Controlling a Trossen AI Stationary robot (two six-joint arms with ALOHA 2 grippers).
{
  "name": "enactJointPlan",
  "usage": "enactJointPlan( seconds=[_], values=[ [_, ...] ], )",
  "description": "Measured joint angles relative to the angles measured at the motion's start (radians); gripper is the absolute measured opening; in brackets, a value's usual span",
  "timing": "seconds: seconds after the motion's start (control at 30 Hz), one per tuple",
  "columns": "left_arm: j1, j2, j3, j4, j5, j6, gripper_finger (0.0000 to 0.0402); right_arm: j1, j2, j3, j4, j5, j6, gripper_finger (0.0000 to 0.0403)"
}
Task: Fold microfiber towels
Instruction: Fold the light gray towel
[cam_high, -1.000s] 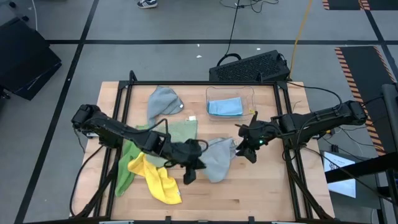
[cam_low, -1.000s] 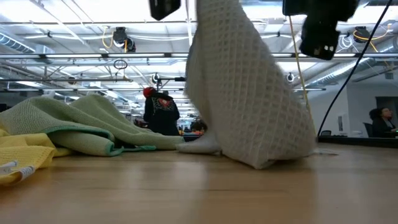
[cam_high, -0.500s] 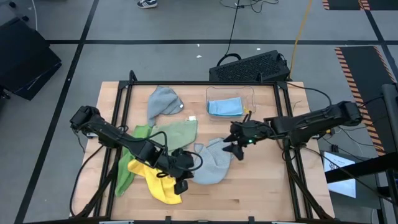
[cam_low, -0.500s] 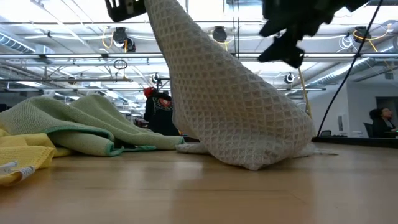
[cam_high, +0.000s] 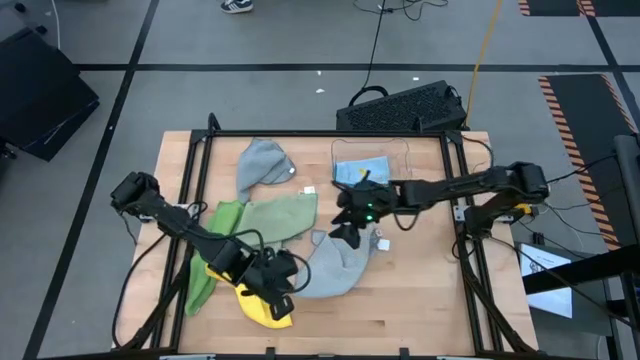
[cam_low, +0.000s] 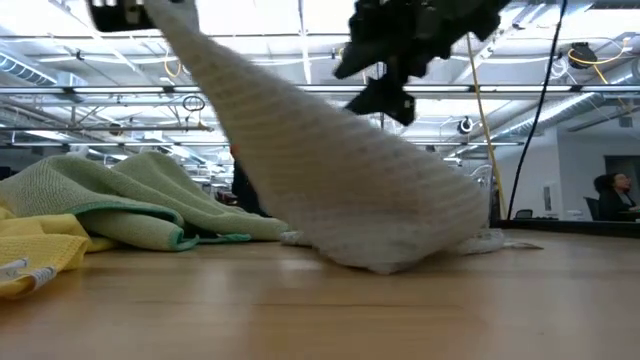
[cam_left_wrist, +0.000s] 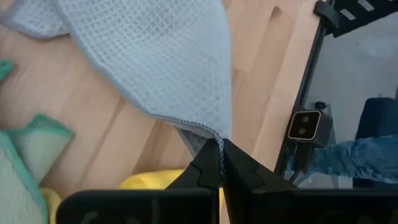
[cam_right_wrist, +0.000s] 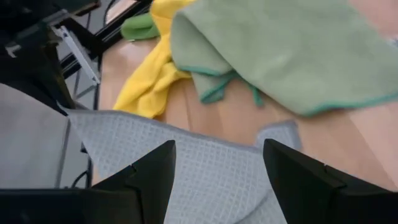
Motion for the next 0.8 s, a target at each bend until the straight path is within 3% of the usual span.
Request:
enactJointPlan(
  seconds=[0.17,0.33,0.5,0.63,0.8],
  values=[
    [-0.045,0.0,0.0,-0.016,-0.044,-0.087,0.0011,-0.041,0.133,0.124,-0.07,-0.001,0.006,0.0236],
    [-0.094,0.0,0.0,-0.032,-0.105,-0.171,0.0005,-0.085,0.258,0.251,-0.207,0.017,0.15,0.0236],
    [-0.133,0.0,0.0,-0.087,-0.14,-0.254,0.001,-0.085,0.307,0.27,-0.112,-0.03,0.073,0.0235],
    [-0.158,0.0,-0.02,-0.099,-0.145,-0.301,0.0005,-0.081,0.33,0.268,-0.167,-0.028,0.095,0.0235],
    [-0.183,0.0,-0.059,-0.097,-0.147,-0.354,0.0014,-0.047,0.344,0.269,-0.185,-0.018,-0.04,0.0235]
  ],
)
